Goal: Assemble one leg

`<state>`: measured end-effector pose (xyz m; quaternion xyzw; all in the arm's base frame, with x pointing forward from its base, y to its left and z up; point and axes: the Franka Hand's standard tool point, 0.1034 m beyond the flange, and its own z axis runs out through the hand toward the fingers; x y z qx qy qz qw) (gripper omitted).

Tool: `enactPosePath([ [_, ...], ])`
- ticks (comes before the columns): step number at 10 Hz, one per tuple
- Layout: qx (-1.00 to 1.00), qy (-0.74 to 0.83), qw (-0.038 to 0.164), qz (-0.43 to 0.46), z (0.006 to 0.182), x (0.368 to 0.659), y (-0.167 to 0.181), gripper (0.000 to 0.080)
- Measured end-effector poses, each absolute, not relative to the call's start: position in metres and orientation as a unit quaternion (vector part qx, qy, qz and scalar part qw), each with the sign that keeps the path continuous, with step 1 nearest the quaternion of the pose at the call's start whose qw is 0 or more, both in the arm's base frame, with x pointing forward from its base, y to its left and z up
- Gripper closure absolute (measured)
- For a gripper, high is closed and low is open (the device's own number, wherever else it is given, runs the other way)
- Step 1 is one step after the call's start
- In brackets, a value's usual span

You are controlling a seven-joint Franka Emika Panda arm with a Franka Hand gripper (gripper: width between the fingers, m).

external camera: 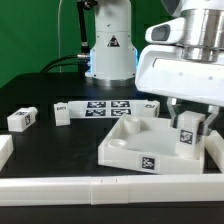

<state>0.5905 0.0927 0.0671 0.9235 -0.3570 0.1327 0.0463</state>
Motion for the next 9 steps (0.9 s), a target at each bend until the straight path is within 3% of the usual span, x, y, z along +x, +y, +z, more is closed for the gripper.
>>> enactPosePath([
  [3, 0.868, -0.475, 0.049, 0.137, 0.066, 0.587, 0.074, 0.0499],
  [5, 0.867, -0.476, 0.052, 0.138, 0.066, 0.587, 0.071, 0.0494],
  [6, 0.867, -0.476, 0.052, 0.138, 0.066, 0.587, 0.071, 0.0303],
  [7, 0.867, -0.476, 0.052, 0.138, 0.066, 0.587, 0.071, 0.0187],
  [9, 0.867, -0.476, 0.052, 0.138, 0.066, 0.587, 0.071, 0.0157],
])
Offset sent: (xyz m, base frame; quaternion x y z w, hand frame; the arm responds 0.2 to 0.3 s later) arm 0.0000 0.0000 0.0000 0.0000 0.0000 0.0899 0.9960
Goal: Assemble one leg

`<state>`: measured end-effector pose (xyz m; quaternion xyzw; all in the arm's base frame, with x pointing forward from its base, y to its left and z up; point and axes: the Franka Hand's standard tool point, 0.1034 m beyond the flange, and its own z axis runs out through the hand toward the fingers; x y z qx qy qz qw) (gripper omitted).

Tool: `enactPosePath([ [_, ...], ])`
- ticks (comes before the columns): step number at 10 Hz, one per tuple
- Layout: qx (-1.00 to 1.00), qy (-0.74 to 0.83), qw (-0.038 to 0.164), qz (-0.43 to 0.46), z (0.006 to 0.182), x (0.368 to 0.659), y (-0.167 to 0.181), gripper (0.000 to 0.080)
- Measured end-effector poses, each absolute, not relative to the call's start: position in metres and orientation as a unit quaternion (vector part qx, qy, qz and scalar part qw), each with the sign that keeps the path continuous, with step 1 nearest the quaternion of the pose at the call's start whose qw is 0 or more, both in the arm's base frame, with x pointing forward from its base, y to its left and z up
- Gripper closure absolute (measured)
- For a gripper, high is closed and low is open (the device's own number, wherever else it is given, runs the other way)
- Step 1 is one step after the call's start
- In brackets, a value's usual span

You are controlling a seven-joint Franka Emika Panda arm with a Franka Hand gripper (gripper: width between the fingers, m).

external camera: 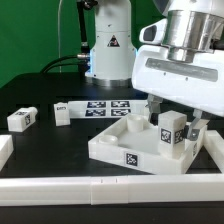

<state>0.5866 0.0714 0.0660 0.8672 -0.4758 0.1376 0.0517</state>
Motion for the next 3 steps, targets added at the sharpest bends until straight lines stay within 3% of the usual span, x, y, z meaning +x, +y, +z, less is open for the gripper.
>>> enactPosePath([
  [3, 0.867, -0.476, 0.052, 0.138, 0.0660, 0.5867, 0.0714, 0.0151],
])
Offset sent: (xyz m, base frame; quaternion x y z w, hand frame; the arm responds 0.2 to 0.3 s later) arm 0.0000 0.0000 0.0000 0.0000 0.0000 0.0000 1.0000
